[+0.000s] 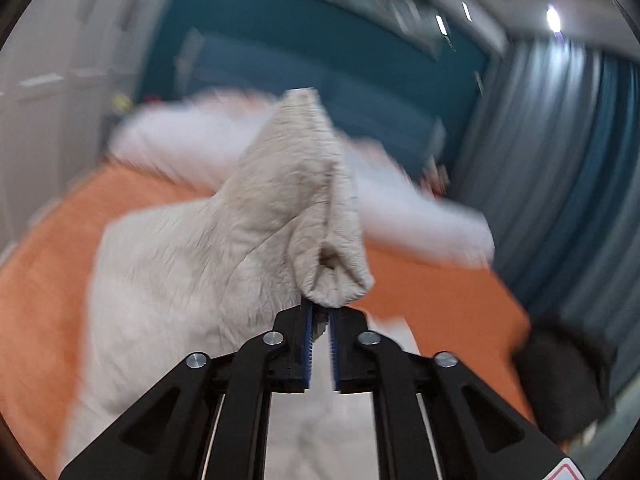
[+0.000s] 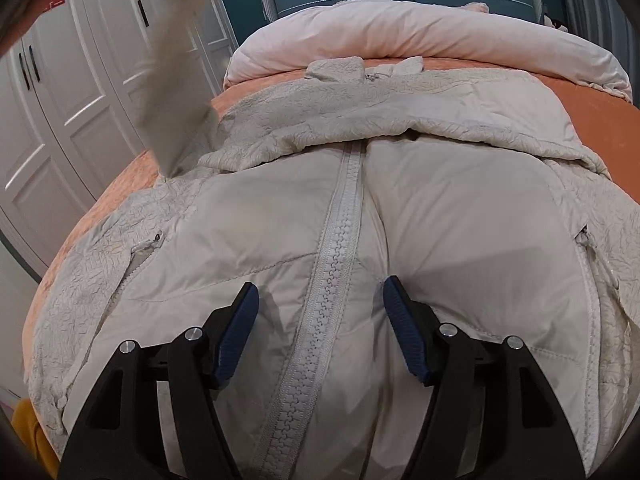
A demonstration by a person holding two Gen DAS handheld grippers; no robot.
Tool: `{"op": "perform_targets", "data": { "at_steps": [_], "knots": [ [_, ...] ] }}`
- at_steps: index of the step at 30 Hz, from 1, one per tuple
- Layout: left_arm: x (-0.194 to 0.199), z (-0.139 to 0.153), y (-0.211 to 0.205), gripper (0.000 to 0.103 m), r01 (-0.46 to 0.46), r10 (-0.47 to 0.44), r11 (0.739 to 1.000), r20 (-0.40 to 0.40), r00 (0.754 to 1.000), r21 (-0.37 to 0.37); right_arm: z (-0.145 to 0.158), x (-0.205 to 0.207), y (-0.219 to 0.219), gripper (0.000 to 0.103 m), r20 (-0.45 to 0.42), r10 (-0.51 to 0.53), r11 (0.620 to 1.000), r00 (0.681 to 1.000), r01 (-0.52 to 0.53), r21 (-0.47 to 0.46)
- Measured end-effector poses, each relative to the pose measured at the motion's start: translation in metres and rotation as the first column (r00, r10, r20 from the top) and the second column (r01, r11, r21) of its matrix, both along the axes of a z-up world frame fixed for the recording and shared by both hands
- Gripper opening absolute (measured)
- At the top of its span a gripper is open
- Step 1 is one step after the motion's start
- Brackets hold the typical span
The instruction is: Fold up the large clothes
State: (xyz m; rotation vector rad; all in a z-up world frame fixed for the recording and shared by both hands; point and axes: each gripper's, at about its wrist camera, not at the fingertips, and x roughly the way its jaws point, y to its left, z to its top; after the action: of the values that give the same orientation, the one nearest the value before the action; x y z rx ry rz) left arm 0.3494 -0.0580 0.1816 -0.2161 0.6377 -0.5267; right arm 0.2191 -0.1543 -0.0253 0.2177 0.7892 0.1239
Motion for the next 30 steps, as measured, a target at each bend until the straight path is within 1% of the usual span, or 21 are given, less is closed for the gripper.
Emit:
{"op": "perform_targets", "data": {
  "at_steps": [1, 2, 3, 4, 6, 8, 9, 10, 12, 13, 15, 16, 18, 20, 22, 23, 25, 26, 28, 29, 30],
  "knots": [
    [0.000, -0.020, -0.025, 0.029, 0.044, -0.043, 0.999, -0.065, 0.997, 0.026, 0.000, -0.001, -0.001, 0.063, 0.001, 0.001, 1.000, 1.000, -0.001, 0.006],
    [-0.001, -0.043, -0.046, 0.034, 0.069, -0.061, 0.996, -0.138, 0.988, 0.051, 0.001, -0.003, 0.000, 0.063, 0.001, 0.000, 1.000, 1.000, 0.000, 0.012],
    [0.000, -0.058, -0.054, 0.036, 0.065, -0.053, 0.996, -0.179, 0.982, 0.064, 0.001, -0.003, -0.002, 0.063, 0.002, 0.000, 1.000, 1.000, 0.000, 0.023],
    [-0.002, -0.068, -0.054, 0.036, 0.064, -0.048, 0.995, -0.207, 0.977, 0.072, 0.001, -0.004, -0.007, 0.063, 0.005, 0.001, 0.998, 1.000, -0.001, 0.062],
    [-0.003, -0.074, -0.034, 0.038, 0.014, -0.009, 1.000, -0.206, 0.979, 0.023, 0.002, -0.006, -0.009, 0.063, 0.012, 0.003, 0.997, 1.000, -0.004, 0.080],
    [0.004, -0.066, -0.006, 0.044, -0.030, 0.028, 1.000, -0.189, 0.982, -0.008, 0.002, -0.006, -0.008, 0.064, 0.015, 0.007, 0.997, 1.000, -0.008, 0.081],
    [0.007, -0.063, 0.006, 0.048, -0.059, 0.059, 0.998, -0.175, 0.983, 0.007, 0.003, -0.007, -0.008, 0.064, 0.015, 0.008, 0.997, 1.000, -0.009, 0.082],
    [0.010, -0.058, 0.023, 0.049, -0.091, 0.094, 0.995, -0.157, 0.983, 0.027, 0.003, -0.006, -0.008, 0.064, 0.014, 0.008, 0.996, 1.000, -0.009, 0.083],
    [0.019, -0.056, 0.056, 0.049, -0.162, 0.171, 0.984, -0.132, 0.976, 0.073, 0.006, -0.006, -0.010, 0.064, 0.008, 0.006, 0.995, 1.000, -0.007, 0.099],
    [0.027, -0.060, 0.076, 0.049, -0.204, 0.216, 0.974, -0.138, 0.967, 0.097, 0.009, -0.005, -0.013, 0.064, 0.000, 0.000, 0.994, 1.000, 0.000, 0.113],
    [0.036, -0.066, 0.100, 0.049, -0.271, 0.290, 0.953, -0.152, 0.945, 0.135, 0.022, -0.005, -0.028, 0.064, -0.001, -0.044, 0.983, 0.999, 0.044, 0.180],
    [0.035, -0.074, 0.116, 0.049, -0.295, 0.318, 0.943, -0.156, 0.935, 0.151, 0.033, -0.003, -0.042, 0.064, 0.012, -0.090, 0.971, 0.996, 0.085, 0.223],
    [0.038, -0.091, 0.135, 0.049, -0.343, 0.377, 0.918, -0.163, 0.912, 0.199, 0.049, 0.007, -0.065, 0.064, 0.027, -0.161, 0.957, 0.987, 0.150, 0.247],
    [0.040, -0.112, 0.151, 0.049, -0.373, 0.417, 0.897, -0.176, 0.892, 0.235, 0.065, 0.030, -0.092, 0.065, 0.012, -0.227, 0.945, 0.974, 0.217, 0.245],
    [0.036, -0.126, 0.163, 0.049, -0.384, 0.433, 0.890, -0.193, 0.880, 0.247, 0.073, 0.058, -0.115, 0.065, -0.008, -0.270, 0.932, 0.963, 0.263, 0.249],
    [0.038, -0.136, 0.162, 0.049, -0.391, 0.443, 0.885, -0.203, 0.873, 0.253, 0.076, 0.078, -0.128, 0.065, -0.017, -0.292, 0.926, 0.956, 0.288, 0.243],
    [0.041, -0.150, 0.164, 0.050, -0.398, 0.454, 0.881, -0.216, 0.864, 0.258, 0.072, 0.108, -0.139, 0.065, -0.058, -0.324, 0.924, 0.944, 0.329, 0.194],
    [0.044, -0.157, 0.167, 0.049, -0.398, 0.456, 0.880, -0.222, 0.862, 0.259, 0.069, 0.121, -0.141, 0.067, -0.089, -0.325, 0.925, 0.941, 0.336, 0.179],
    [0.051, -0.173, 0.167, 0.049, -0.401, 0.470, 0.870, -0.236, 0.851, 0.286, 0.051, 0.145, -0.142, 0.067, -0.168, -0.305, 0.927, 0.937, 0.333, 0.174],
    [0.053, -0.185, 0.168, 0.050, -0.401, 0.478, 0.865, -0.250, 0.842, 0.301, 0.043, 0.148, -0.140, 0.064, -0.187, -0.285, 0.930, 0.940, 0.318, 0.185],
    [0.053, -0.195, 0.169, 0.051, -0.402, 0.483, 0.862, -0.262, 0.835, 0.309, 0.038, 0.151, -0.135, 0.033, -0.192, -0.251, 0.937, 0.949, 0.288, 0.198]
  ]
}}
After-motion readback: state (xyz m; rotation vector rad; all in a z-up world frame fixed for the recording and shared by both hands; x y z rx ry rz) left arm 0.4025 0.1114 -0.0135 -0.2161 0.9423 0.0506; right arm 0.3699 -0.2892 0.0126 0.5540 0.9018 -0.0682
